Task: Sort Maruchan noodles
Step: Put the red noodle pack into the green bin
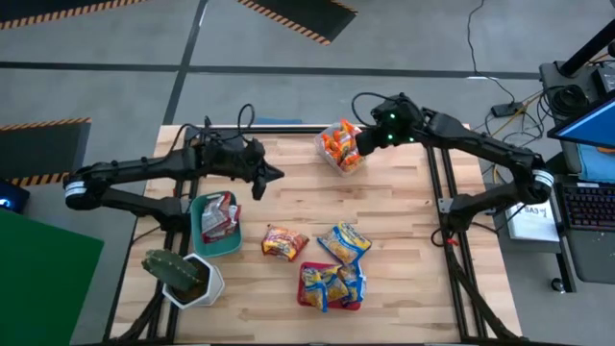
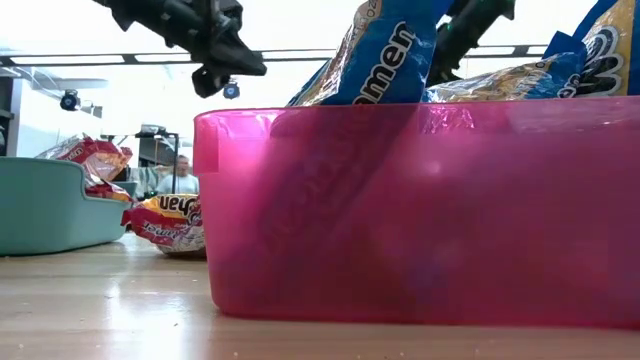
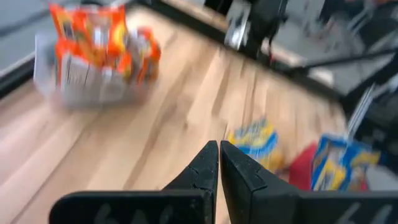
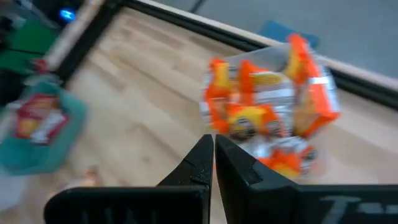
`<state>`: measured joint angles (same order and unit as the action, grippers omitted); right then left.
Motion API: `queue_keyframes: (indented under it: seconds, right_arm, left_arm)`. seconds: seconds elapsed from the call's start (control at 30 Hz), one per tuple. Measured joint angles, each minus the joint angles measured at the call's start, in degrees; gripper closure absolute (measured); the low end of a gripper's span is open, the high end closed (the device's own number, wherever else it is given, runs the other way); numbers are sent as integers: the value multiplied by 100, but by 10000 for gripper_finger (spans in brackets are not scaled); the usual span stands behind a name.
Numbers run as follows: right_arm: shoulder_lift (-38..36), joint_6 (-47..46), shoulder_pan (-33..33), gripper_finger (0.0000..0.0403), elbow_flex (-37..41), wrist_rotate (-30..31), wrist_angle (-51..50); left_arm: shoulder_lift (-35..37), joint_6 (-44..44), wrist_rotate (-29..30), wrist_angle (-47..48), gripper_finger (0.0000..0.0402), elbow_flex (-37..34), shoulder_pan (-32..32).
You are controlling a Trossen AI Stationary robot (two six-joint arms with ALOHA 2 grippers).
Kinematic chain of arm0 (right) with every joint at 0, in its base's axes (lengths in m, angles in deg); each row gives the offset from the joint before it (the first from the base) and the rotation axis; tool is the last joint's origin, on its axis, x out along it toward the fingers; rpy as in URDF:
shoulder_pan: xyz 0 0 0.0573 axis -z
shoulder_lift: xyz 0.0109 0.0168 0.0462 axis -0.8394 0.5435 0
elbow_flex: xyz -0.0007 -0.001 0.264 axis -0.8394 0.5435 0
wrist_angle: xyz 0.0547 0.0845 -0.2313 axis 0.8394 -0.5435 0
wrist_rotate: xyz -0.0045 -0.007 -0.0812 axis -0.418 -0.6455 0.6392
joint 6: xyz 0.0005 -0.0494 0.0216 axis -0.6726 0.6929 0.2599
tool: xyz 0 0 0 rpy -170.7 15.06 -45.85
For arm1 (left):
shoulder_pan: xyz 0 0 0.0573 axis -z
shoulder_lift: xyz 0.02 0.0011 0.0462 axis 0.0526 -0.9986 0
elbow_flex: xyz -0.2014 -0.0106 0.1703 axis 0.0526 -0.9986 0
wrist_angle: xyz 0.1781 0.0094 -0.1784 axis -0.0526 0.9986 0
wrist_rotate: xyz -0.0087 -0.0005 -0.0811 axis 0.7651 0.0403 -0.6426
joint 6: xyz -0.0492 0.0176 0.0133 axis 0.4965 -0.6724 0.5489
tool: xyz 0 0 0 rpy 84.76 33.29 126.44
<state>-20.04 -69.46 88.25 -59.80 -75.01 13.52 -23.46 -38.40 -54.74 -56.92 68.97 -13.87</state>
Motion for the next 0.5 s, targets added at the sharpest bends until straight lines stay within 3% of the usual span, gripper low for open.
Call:
queue_keyframes:
  seconds: [0.17,0.5]
  right_arm:
    - [-196,-323,-290,394,27,-129,-41]
    - [-252,-294,-733,394,405,-114,-31]
  left_arm:
    - [0,-312,-6,1139,402,378,181]
    - [-327,354,182,1281,402,510,1141]
